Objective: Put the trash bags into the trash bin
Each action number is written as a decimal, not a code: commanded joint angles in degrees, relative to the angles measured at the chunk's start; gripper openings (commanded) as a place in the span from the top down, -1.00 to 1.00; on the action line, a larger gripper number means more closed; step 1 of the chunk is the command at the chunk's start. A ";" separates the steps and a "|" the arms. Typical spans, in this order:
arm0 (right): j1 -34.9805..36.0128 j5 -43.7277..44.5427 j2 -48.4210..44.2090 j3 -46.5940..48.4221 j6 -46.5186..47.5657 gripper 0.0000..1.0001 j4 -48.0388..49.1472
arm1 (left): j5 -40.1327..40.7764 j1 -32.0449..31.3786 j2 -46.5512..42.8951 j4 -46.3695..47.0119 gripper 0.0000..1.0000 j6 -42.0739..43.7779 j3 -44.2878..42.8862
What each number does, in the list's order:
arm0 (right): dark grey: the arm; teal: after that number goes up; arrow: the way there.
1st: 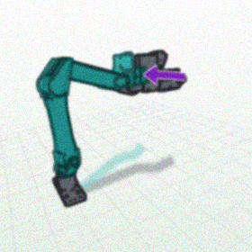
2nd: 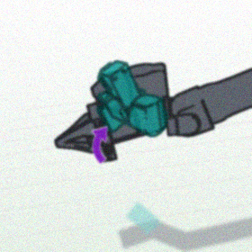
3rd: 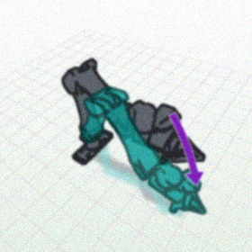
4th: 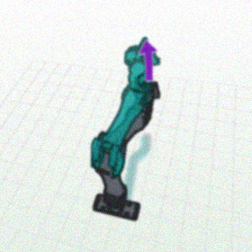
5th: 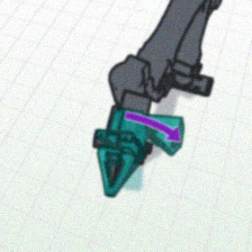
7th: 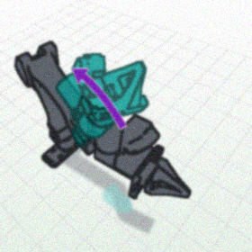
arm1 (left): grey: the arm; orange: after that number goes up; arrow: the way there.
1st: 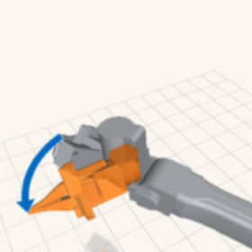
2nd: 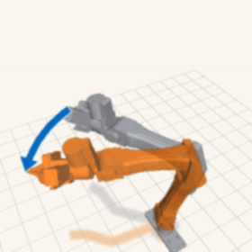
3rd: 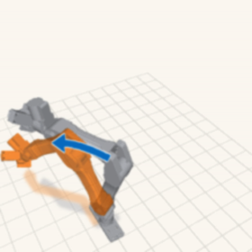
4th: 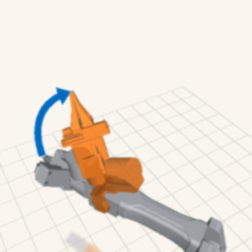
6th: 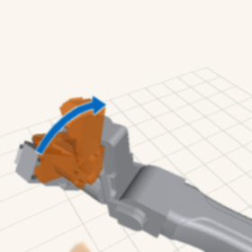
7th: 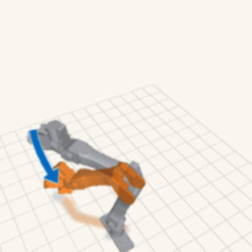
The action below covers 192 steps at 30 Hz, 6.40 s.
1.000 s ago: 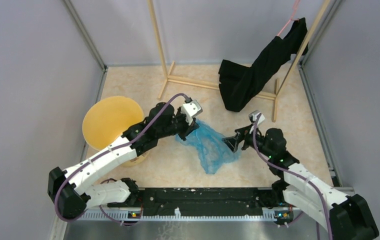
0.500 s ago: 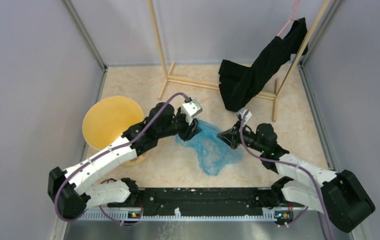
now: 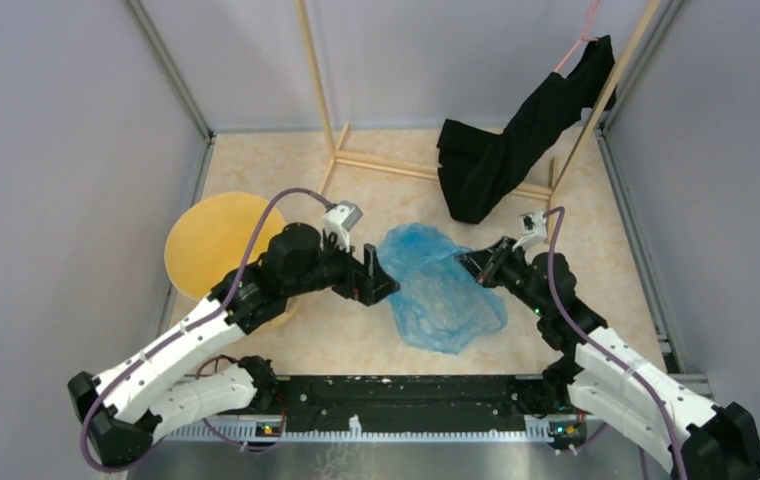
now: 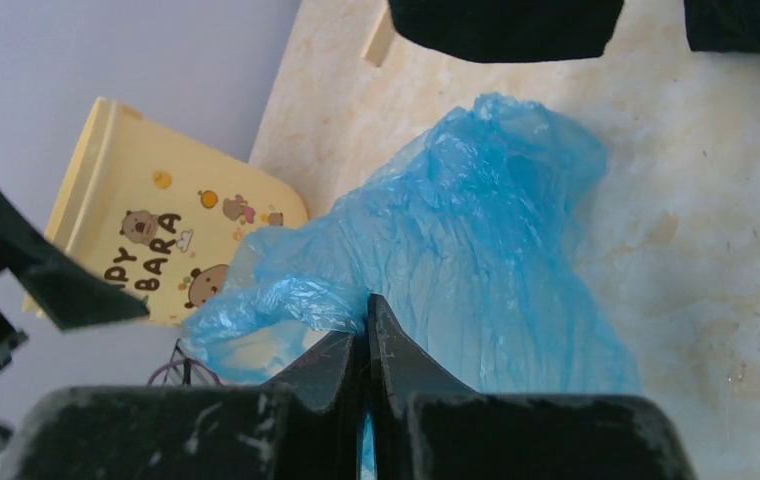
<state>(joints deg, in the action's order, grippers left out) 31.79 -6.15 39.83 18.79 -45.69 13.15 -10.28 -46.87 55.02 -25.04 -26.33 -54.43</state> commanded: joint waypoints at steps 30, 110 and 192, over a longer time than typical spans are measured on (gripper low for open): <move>0.29 0.62 0.63 3.84 -5.91 1.00 -1.03 | 19.92 -13.87 20.34 63.84 -0.47 -14.86 38.60; 10.69 -5.87 -0.64 40.07 19.03 1.00 -24.46 | 17.71 -2.35 -14.12 -5.75 1.00 -5.03 -17.72; 10.60 19.40 -28.05 34.32 25.49 1.00 -40.62 | 51.98 -2.26 2.21 -35.98 -0.97 -3.02 -24.32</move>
<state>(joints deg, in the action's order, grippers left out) 42.22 9.85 14.17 50.02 -22.13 -24.51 24.99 -49.17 53.74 -48.80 -28.14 -73.19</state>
